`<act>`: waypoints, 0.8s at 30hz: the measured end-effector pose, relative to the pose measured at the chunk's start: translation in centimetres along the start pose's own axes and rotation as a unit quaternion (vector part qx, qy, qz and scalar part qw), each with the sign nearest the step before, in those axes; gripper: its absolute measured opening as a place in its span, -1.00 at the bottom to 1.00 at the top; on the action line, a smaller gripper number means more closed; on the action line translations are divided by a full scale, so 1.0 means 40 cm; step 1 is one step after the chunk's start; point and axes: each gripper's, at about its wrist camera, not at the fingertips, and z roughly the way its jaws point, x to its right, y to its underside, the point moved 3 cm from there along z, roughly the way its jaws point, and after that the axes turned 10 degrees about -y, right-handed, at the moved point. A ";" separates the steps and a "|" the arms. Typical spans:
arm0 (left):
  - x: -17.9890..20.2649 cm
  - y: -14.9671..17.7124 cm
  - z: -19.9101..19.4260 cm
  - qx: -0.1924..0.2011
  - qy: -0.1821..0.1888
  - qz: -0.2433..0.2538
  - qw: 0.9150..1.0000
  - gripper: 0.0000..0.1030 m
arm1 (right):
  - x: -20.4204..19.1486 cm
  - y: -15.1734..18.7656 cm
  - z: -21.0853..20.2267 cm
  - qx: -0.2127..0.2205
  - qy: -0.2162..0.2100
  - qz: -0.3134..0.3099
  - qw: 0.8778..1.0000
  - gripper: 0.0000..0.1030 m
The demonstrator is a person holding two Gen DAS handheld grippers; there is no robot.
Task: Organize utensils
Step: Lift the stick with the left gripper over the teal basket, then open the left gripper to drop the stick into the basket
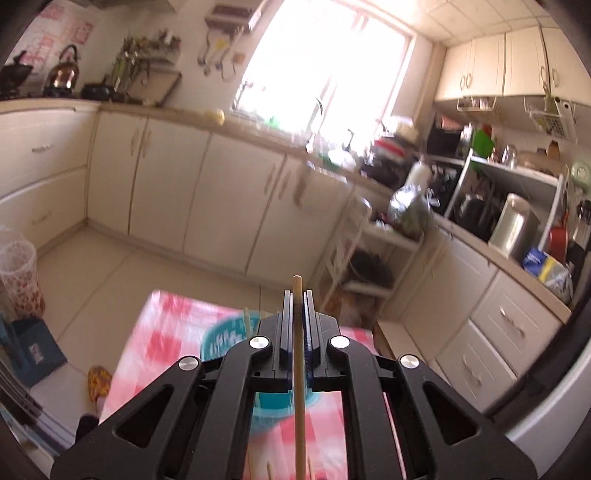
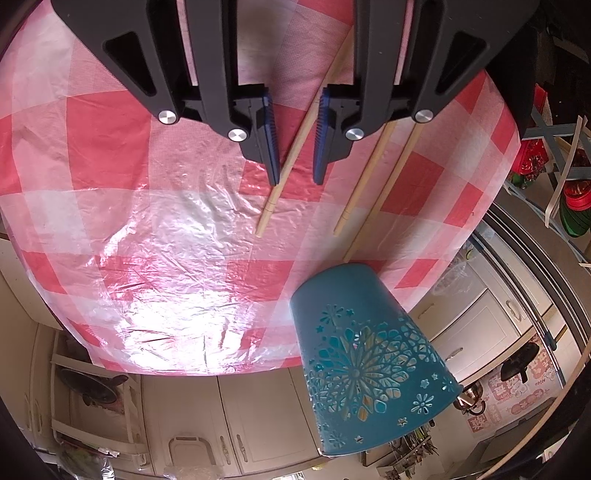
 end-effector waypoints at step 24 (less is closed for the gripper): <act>0.033 0.007 0.205 0.117 -0.123 0.028 0.985 -0.91 | -0.008 0.002 0.003 -0.004 -0.008 -0.014 1.000 -0.44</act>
